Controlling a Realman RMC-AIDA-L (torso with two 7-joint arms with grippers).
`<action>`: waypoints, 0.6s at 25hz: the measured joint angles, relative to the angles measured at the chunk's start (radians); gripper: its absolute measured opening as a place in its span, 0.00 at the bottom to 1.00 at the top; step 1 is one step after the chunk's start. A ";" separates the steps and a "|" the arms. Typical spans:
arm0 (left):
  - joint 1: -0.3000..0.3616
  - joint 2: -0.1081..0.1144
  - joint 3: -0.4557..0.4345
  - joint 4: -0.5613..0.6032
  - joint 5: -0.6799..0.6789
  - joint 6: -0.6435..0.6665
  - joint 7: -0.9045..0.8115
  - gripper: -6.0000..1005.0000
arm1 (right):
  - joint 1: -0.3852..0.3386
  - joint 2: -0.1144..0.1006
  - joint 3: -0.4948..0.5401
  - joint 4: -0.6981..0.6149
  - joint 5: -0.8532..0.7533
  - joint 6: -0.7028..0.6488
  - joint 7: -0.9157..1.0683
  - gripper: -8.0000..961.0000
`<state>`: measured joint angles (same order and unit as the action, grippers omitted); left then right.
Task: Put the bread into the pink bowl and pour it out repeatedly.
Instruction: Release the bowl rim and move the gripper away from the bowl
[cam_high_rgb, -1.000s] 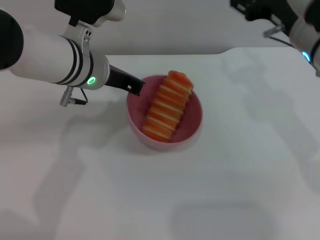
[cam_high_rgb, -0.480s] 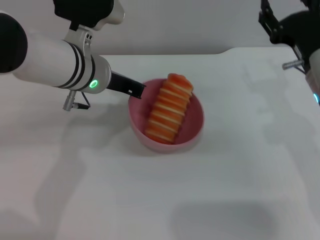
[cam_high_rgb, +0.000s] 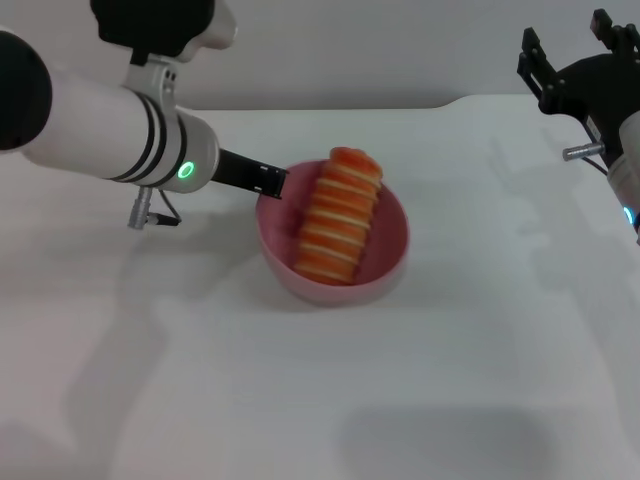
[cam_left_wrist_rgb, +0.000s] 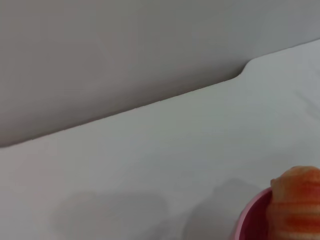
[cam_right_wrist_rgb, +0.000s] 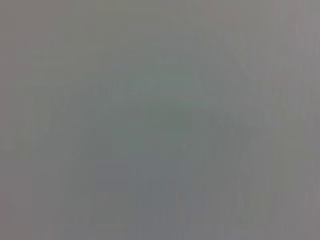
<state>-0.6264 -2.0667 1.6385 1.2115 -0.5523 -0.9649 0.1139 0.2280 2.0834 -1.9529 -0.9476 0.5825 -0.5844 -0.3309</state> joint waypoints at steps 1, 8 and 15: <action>0.007 0.001 -0.004 0.000 0.000 0.002 -0.013 0.04 | 0.001 0.000 0.000 0.002 0.000 0.001 0.000 0.79; 0.041 -0.001 -0.002 -0.009 -0.003 0.030 -0.042 0.04 | 0.007 -0.002 0.001 0.012 0.006 0.014 0.001 0.79; 0.081 0.000 0.011 -0.014 -0.027 0.073 -0.044 0.04 | 0.021 -0.004 0.003 0.029 0.013 0.037 0.001 0.79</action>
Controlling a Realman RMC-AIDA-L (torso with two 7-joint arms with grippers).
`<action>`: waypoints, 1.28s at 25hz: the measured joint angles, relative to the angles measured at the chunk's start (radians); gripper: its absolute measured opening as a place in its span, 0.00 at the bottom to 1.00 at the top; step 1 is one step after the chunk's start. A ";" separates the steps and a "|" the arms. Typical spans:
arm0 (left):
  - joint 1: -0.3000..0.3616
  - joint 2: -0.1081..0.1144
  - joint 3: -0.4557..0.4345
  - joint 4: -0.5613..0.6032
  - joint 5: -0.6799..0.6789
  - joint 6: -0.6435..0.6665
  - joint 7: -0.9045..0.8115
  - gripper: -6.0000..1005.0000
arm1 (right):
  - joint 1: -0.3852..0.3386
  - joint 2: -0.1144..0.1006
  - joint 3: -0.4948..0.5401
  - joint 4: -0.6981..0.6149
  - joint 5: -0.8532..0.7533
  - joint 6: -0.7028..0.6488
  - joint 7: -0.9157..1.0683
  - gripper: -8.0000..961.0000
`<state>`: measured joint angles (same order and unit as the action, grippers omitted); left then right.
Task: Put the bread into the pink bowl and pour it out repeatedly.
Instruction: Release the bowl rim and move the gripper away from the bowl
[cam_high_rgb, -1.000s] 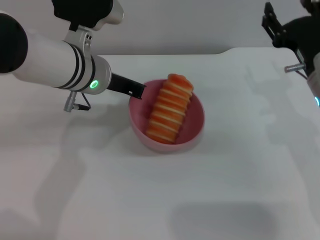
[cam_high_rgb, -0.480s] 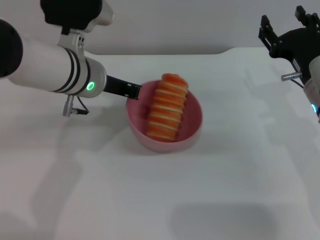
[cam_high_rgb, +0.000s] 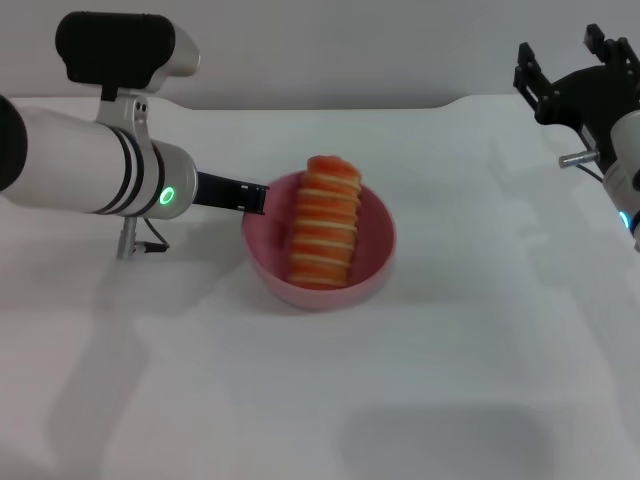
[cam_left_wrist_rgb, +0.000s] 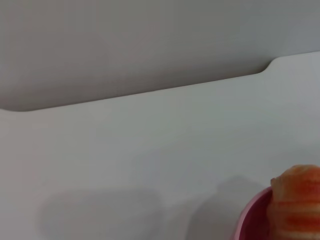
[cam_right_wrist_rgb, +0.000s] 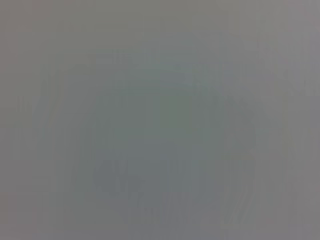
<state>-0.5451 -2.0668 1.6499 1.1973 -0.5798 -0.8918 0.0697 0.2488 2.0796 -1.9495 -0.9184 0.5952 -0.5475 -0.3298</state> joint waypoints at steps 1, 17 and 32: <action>0.003 0.000 0.001 -0.001 -0.001 0.003 0.000 0.04 | 0.001 0.000 -0.001 0.003 0.000 0.003 0.000 0.79; 0.023 0.001 0.008 -0.065 -0.013 0.038 0.008 0.04 | 0.018 0.002 -0.007 0.036 0.000 0.012 0.000 0.79; 0.011 0.002 0.013 -0.020 -0.014 0.019 0.001 0.04 | 0.062 -0.001 -0.007 0.070 0.052 0.035 0.002 0.79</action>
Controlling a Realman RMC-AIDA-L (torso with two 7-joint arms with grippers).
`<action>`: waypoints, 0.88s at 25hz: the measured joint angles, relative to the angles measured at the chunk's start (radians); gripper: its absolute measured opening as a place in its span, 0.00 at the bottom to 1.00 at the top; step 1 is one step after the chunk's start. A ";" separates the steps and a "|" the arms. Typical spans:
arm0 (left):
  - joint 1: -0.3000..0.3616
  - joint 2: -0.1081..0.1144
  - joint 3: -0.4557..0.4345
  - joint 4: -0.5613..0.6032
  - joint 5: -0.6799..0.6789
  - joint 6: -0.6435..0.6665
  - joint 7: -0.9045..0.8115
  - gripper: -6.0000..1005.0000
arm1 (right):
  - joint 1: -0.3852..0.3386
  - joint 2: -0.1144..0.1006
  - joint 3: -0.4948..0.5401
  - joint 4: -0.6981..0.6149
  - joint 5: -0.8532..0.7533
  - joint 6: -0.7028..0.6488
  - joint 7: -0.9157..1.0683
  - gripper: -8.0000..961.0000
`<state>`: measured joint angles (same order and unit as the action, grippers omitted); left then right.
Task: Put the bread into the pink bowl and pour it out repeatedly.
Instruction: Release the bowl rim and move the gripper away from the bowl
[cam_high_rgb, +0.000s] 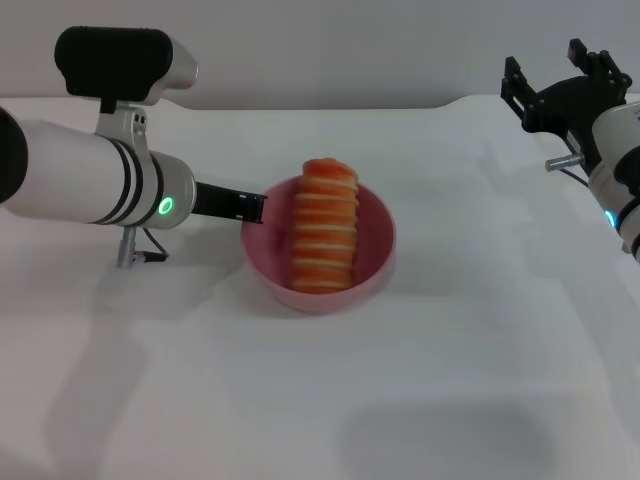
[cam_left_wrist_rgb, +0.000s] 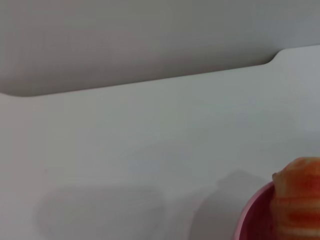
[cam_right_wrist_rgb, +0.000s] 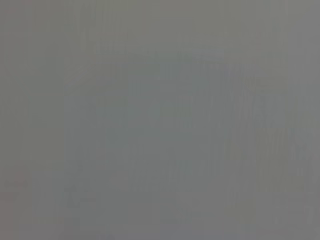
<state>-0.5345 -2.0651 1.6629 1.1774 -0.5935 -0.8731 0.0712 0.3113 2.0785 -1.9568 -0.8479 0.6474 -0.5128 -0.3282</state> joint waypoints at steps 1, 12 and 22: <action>0.000 0.000 0.000 0.003 0.000 -0.001 0.000 0.04 | 0.000 0.000 0.000 0.000 0.000 0.000 0.000 0.79; -0.002 0.000 0.012 0.049 0.009 -0.019 -0.002 0.08 | 0.002 0.000 0.002 -0.004 0.001 0.001 0.000 0.79; -0.006 0.005 0.032 0.047 0.014 -0.024 0.009 0.14 | 0.003 0.000 0.000 -0.003 0.002 0.001 0.000 0.79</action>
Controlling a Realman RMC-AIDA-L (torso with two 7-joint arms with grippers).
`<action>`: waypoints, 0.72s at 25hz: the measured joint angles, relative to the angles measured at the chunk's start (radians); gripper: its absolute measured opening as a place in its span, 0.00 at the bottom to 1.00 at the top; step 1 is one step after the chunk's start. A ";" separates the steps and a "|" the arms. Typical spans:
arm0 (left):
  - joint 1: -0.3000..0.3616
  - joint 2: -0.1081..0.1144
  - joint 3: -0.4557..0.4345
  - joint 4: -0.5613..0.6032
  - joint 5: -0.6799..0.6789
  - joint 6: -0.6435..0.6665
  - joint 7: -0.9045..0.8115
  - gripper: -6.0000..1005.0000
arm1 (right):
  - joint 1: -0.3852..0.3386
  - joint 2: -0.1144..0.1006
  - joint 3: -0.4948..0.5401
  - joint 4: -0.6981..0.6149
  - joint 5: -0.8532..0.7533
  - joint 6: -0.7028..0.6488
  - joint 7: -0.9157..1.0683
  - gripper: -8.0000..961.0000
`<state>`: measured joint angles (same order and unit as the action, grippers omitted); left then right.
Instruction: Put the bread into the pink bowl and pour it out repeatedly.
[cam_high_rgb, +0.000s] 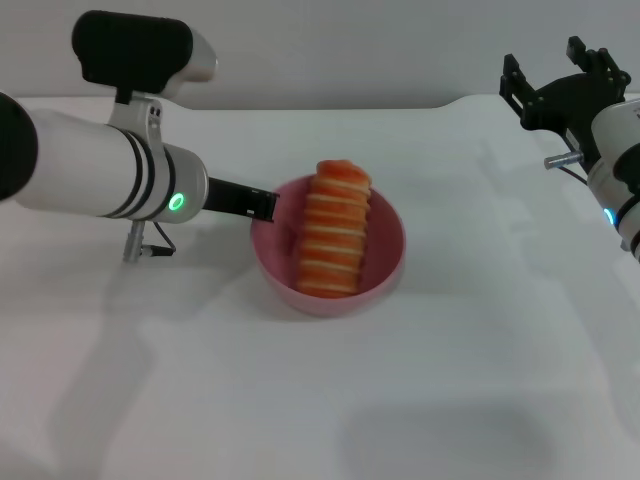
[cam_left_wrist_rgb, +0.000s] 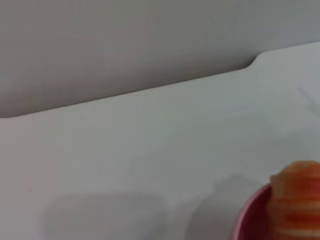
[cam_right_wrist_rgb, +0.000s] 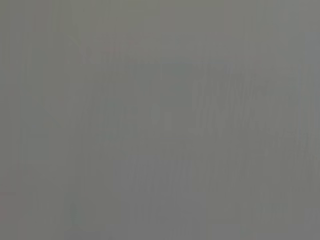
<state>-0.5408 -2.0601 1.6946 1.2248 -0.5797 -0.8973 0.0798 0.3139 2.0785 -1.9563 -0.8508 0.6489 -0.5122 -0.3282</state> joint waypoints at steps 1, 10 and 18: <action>0.000 0.000 0.011 0.001 0.008 0.001 0.004 0.15 | -0.001 0.000 0.000 -0.001 0.000 0.000 0.000 0.79; 0.082 -0.001 0.074 0.113 0.046 0.176 0.121 0.26 | -0.004 0.000 0.001 -0.003 -0.001 0.019 0.000 0.79; 0.218 -0.001 0.084 0.153 0.051 0.664 0.298 0.58 | -0.008 0.000 0.004 0.003 -0.001 0.026 -0.001 0.79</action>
<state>-0.3226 -2.0609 1.7783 1.3775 -0.5290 -0.2329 0.3777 0.3056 2.0786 -1.9521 -0.8473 0.6480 -0.4862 -0.3288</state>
